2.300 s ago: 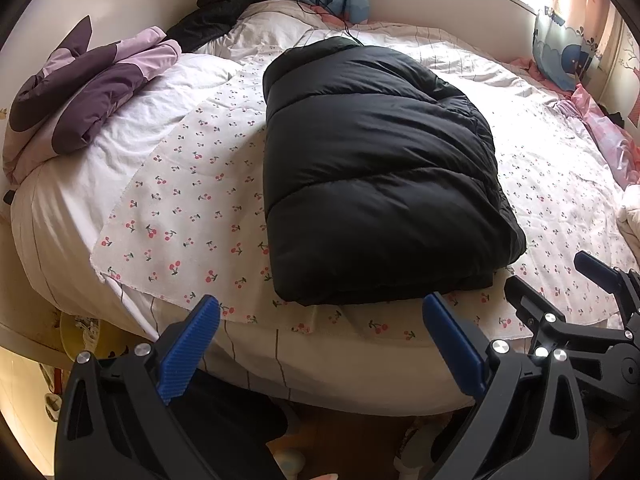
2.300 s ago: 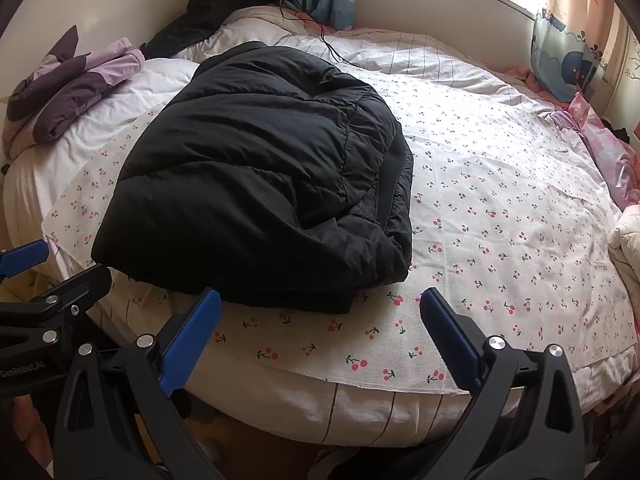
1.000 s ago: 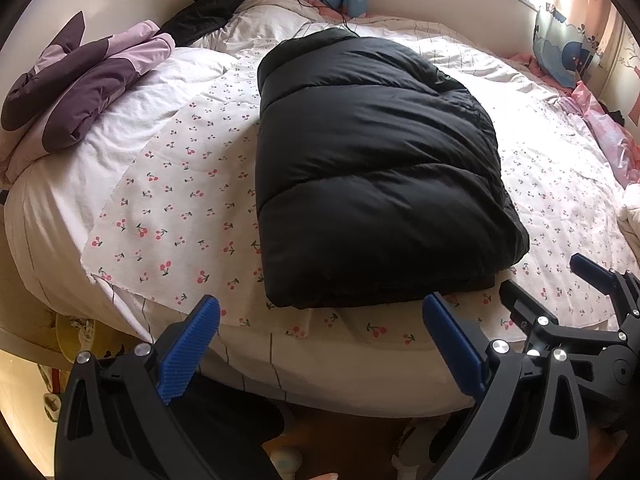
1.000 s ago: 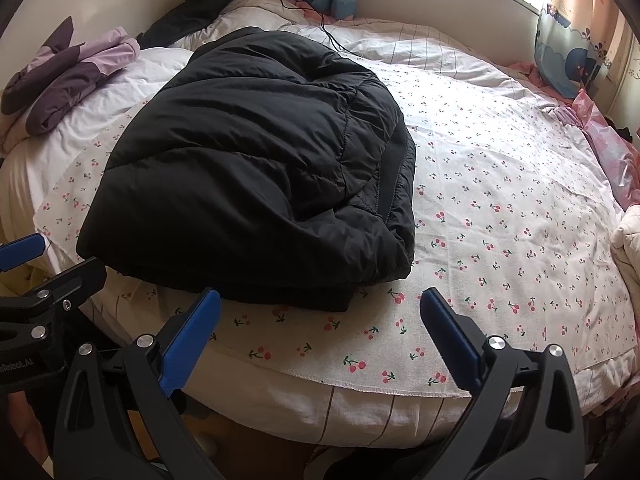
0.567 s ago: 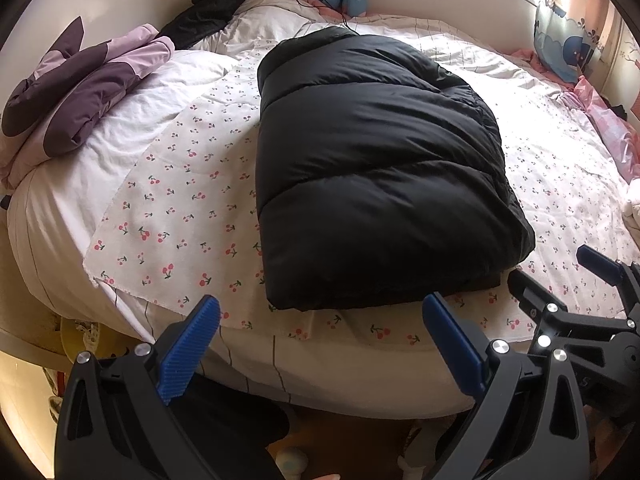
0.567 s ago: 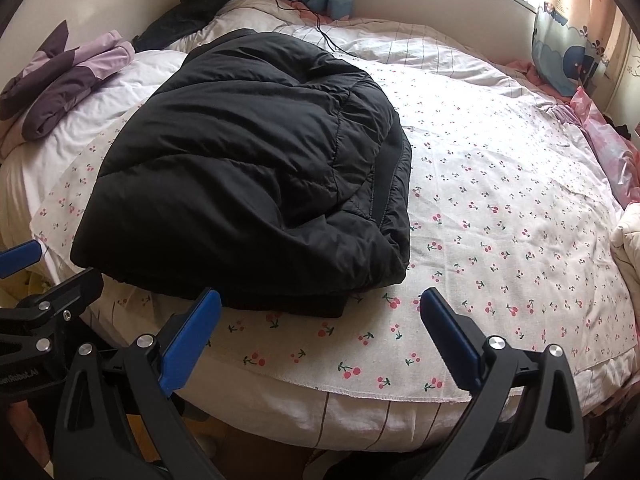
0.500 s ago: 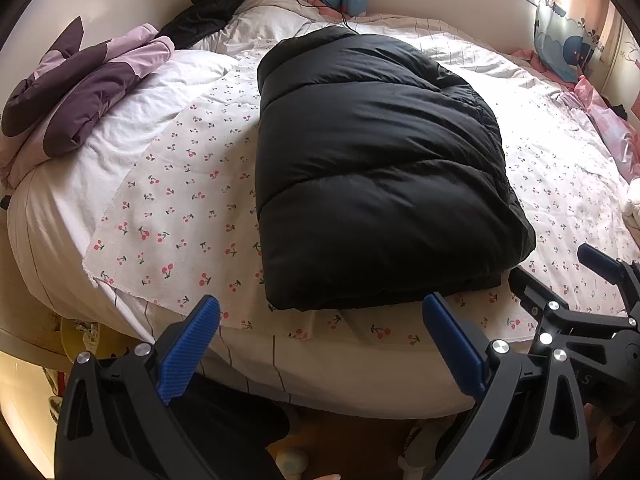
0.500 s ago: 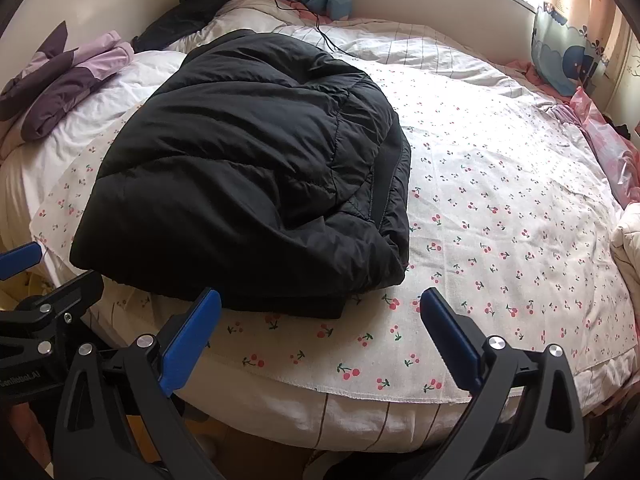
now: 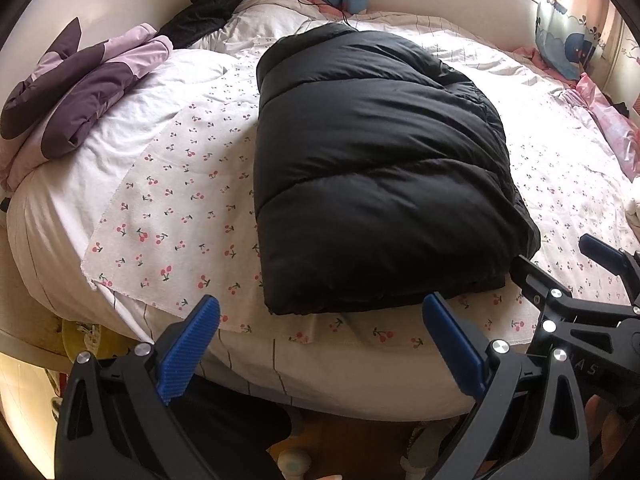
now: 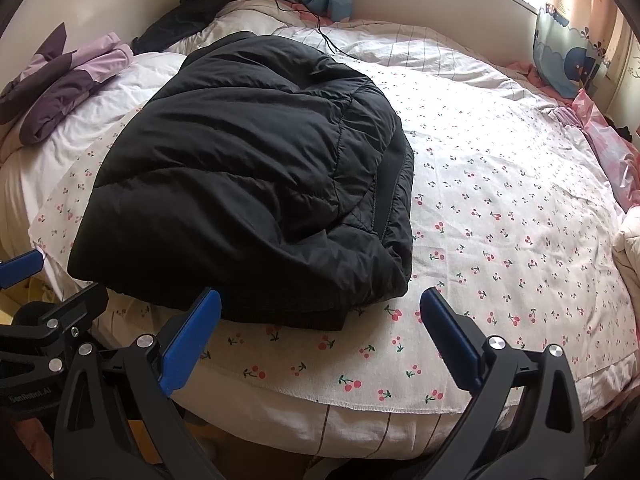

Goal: Fold large clothes

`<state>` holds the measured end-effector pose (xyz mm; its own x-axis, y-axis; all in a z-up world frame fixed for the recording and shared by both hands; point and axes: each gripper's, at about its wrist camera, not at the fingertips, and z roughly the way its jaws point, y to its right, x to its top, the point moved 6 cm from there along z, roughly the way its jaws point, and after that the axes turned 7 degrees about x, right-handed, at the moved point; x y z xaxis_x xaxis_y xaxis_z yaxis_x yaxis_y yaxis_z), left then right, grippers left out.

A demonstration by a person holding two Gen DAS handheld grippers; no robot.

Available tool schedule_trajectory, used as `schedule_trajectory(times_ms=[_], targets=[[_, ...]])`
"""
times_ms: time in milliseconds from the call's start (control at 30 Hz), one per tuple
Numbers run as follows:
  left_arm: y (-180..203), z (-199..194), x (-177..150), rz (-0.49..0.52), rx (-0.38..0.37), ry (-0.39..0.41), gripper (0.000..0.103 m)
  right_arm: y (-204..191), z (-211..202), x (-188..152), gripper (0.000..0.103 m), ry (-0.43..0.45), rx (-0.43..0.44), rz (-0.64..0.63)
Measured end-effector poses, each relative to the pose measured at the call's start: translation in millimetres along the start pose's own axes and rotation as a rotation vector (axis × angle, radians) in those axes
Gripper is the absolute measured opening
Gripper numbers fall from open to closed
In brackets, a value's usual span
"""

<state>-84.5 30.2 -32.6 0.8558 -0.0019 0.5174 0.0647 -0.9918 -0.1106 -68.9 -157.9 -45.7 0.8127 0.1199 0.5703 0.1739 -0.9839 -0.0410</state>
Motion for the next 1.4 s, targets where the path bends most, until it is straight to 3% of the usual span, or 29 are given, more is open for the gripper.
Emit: schedule_trajectory(times_ms=[900,1400], targets=[[4,10,5,0.005,0.003,0.003,0.097,1,16,13,0.096,-0.006,0.021,-0.004],[2,-11,0,0.006,0.018,0.022,0.097,-4,-5,13,0.096,0.028,0.014,-0.014]])
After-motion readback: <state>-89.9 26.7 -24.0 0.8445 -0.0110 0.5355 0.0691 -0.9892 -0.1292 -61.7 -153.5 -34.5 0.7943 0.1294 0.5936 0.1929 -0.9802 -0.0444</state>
